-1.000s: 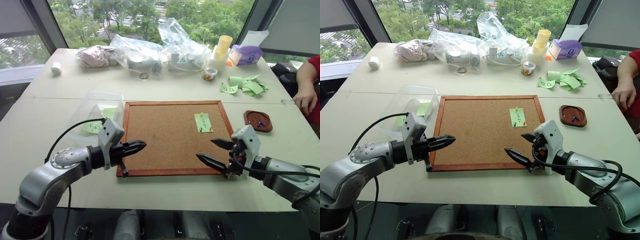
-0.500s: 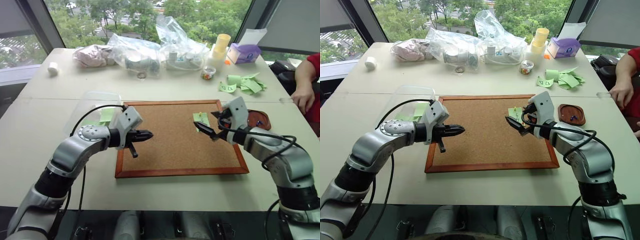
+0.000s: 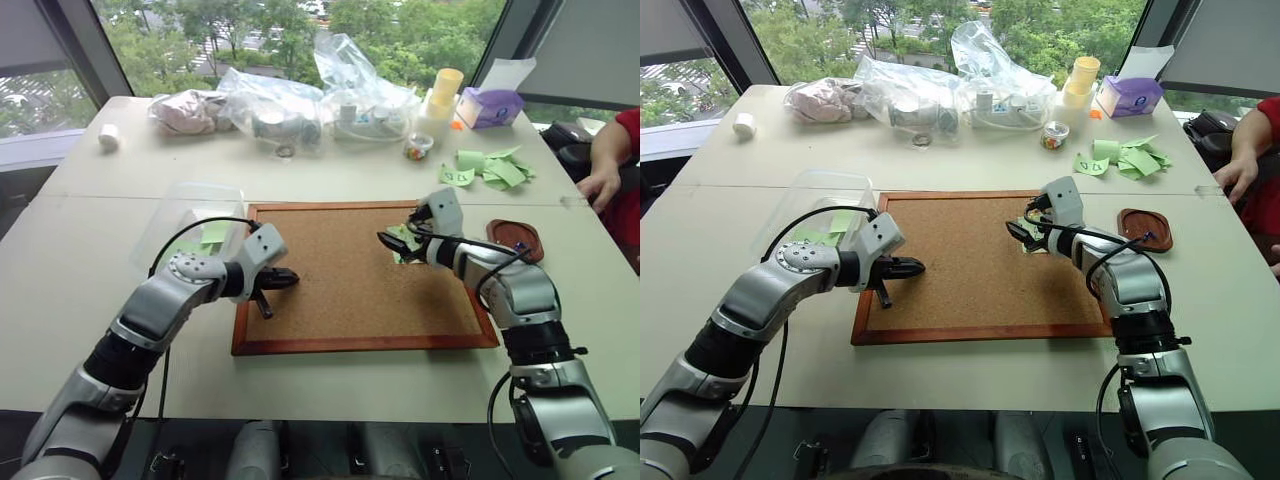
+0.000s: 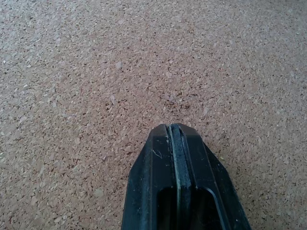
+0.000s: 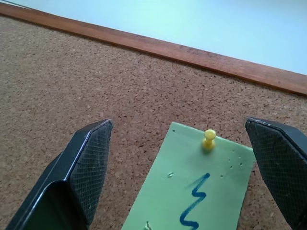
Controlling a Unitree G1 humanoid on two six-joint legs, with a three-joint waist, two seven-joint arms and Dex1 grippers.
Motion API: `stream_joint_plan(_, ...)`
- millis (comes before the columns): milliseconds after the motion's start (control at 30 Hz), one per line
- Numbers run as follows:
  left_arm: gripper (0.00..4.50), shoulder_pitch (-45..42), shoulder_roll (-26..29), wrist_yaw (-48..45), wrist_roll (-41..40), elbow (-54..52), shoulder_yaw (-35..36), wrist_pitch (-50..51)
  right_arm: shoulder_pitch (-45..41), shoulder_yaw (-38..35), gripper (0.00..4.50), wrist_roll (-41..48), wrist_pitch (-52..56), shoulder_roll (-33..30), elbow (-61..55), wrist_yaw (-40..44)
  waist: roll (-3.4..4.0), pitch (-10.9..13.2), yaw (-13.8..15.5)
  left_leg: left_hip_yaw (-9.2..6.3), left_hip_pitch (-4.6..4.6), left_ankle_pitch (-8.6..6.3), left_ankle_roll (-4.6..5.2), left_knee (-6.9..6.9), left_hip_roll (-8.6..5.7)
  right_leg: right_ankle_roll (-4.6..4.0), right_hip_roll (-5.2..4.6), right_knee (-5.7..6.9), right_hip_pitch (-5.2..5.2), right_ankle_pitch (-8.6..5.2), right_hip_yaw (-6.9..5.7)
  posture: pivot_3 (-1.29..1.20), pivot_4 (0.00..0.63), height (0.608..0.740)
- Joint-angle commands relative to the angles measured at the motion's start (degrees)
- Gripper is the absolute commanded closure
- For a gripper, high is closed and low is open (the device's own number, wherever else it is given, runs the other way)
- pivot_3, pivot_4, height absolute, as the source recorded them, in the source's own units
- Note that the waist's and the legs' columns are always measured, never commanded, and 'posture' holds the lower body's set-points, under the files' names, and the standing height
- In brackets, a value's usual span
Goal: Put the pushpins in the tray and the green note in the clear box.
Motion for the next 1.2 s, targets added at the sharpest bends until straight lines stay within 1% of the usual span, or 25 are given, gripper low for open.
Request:
stream_joint_plan(33, 4.46, 1.12, -0.29, -0.04, 0.55, -1.47, -0.53, 1.63, -1.97, -1.3, 0.0, -1.04, -2.22, 0.78, 2.14, 0.98, 0.0, 0.0, 0.02, 0.0, 0.0, 0.0, 0.0, 0.0, 0.0, 0.0, 0.0, 0.01, 0.0, 0.0, 0.0, 0.0, 0.15, 0.735)
stream_joint_plan(133, 4.46, 1.31, -0.56, -0.04, 0.91, -1.77, -0.52, 1.95, -2.52, -1.67, 0.0, -1.47, -2.77, 1.13, 3.83, 1.41, 0.01, 0.0, 0.0, 0.0, 0.01, 0.0, -0.01, 0.0, 0.0, 0.0, 0.0, 0.02, 0.0, 0.0, 0.0, 0.0, 0.15, 0.735)
stream_joint_plan(200, 4.5, 1.33, -0.73, -0.05, 1.09, -1.81, -0.53, 2.04, -2.71, -1.85, 0.53, -1.75, -3.05, 1.34, 4.47, 1.72, 0.01, 0.0, -0.01, 0.0, 0.01, 0.0, -0.01, 0.0, 0.0, 0.0, -0.01, 0.02, 0.0, 0.0, 0.0, 0.0, 0.15, 0.735)
stream_joint_plan(233, 4.5, 1.28, -0.81, -0.05, 1.17, -1.73, -0.54, 2.09, -2.8, -2.0, 0.72, -1.81, -3.14, 1.58, 4.76, 1.83, 0.01, -0.01, 0.0, 0.0, 0.01, 0.0, -0.01, 0.0, 0.0, 0.0, -0.01, 0.02, 0.0, 0.0, 0.0, 0.0, 0.15, 0.735)
stream_joint_plan(267, 4.5, 1.25, -0.89, -0.06, 1.24, -1.68, -0.54, 2.13, -2.88, -2.11, 1.31, -1.86, -3.22, 1.76, 4.98, 1.93, 0.01, 0.0, 0.01, 0.0, 0.01, 0.0, -0.01, 0.0, 0.0, 0.0, -0.01, 0.02, 0.0, 0.0, 0.0, 0.0, 0.15, 0.735)
stream_joint_plan(300, 4.5, 1.22, -0.85, -0.07, 1.49, -1.63, -0.63, 2.09, -2.93, -2.33, 1.66, -1.83, -3.37, 1.97, 5.05, 1.93, 0.01, -0.01, 0.0, 0.0, 0.01, 0.0, -0.01, 0.0, 0.0, 0.0, -0.01, 0.03, 0.0, 0.0, 0.0, 0.0, 0.15, 0.735)
stream_joint_plan(367, 4.5, 1.23, -0.82, -0.16, 1.74, -1.62, -0.69, 2.09, -2.95, -2.66, 2.75, -1.74, -3.62, 2.18, 4.96, 2.01, 0.01, -0.01, 0.0, 0.0, 0.01, 0.0, -0.01, 0.0, 0.0, 0.0, -0.01, 0.03, 0.0, 0.0, 0.0, 0.0, 0.15, 0.735)
stream_joint_plan(400, 4.5, 1.26, -0.77, -0.26, 1.81, -1.55, -0.7, 2.06, -2.9, -2.79, 3.16, -1.66, -3.6, 2.3, 4.8, 1.93, 0.01, -0.01, 0.0, 0.0, 0.01, 0.0, -0.01, 0.0, 0.0, 0.0, -0.02, 0.03, 0.0, 0.0, 0.0, 0.0, 0.15, 0.735)
stream_joint_plan(433, 4.5, 1.26, -0.74, -0.34, 1.91, -1.51, -0.74, 2.02, -2.81, -2.85, 3.73, -1.69, -3.56, 2.38, 4.64, 1.93, 0.01, -0.01, -0.01, 0.0, 0.01, 0.0, -0.01, 0.0, 0.0, 0.0, -0.02, 0.03, 0.0, 0.0, 0.0, 0.0, 0.15, 0.735)
stream_joint_plan(467, 4.5, 1.25, -0.73, -0.42, 1.98, -1.48, -0.73, 2.02, -2.64, -2.88, 4.18, -1.78, -3.54, 2.46, 4.45, 1.96, 0.02, -0.01, -0.02, 0.0, 0.01, 0.0, -0.01, 0.0, 0.0, 0.0, -0.02, 0.03, 0.0, 0.0, 0.0, 0.0, 0.15, 0.735)
stream_joint_plan(500, 4.5, 1.27, -0.74, -0.52, 2.07, -1.5, -0.71, 2.0, -2.46, -2.98, 4.44, -1.94, -3.52, 2.58, 4.29, 1.94, 0.02, -0.01, -0.04, 0.01, 0.02, 0.0, -0.01, 0.0, 0.01, 0.0, -0.01, 0.04, 0.0, 0.0, 0.0, 0.0, 0.15, 0.735)
stream_joint_plan(667, 4.5, 1.3, -0.79, -0.79, 2.32, -1.55, -0.73, 1.9, -1.89, -4.19, 4.44, -2.32, -3.8, 3.43, 3.65, 1.15, 0.05, -0.03, -0.08, 0.01, 0.04, 0.01, -0.02, 0.0, 0.01, 0.0, -0.02, 0.08, 0.0, 0.0, 0.0, 0.0, 0.15, 0.735)
stream_joint_plan(900, 4.5, 1.58, 0.17, -1.57, 3.7, -1.65, -2.23, 1.79, -1.07, -9.15, 4.44, -1.6, -9.66, 5.28, 0.26, -2.05, 0.07, -0.03, -0.09, 0.02, 0.04, 0.01, -0.02, 0.0, 0.0, 0.0, -0.02, 0.1, 0.0, 0.0, 0.01, 0.0, 0.15, 0.735)
stream_joint_plan(1067, 4.5, 1.72, -0.14, -1.96, 4.12, -1.81, -2.13, 1.75, 0.53, -10.24, 4.44, -1.12, -10.35, 5.32, -3.19, -1.69, 0.08, -0.03, -0.09, 0.01, 0.05, 0.01, -0.02, 0.0, 0.01, 0.0, -0.02, 0.11, 0.0, 0.0, 0.01, 0.0, 0.15, 0.735)
stream_joint_plan(1167, 4.5, 1.65, -0.29, -2.28, 4.37, -1.7, -2.16, 1.43, 0.88, -12.06, 4.44, -1.82, -10.51, 4.92, -3.68, -3.98, 0.08, -0.03, -0.09, 0.01, 0.06, 0.01, -0.02, 0.0, 0.01, 0.0, -0.02, 0.12, 0.0, 0.0, 0.01, 0.0, 0.15, 0.735)
stream_joint_plan(1200, 4.5, 1.59, -0.33, -2.4, 4.41, -1.76, -2.05, 1.27, 1.07, -13.5, 4.44, -2.59, -10.63, 4.2, -3.77, -6.1, 0.08, -0.03, -0.09, 0.02, 0.06, 0.01, -0.02, 0.0, 0.01, 0.0, -0.02, 0.12, 0.0, 0.0, 0.01, 0.0, 0.15, 0.735)
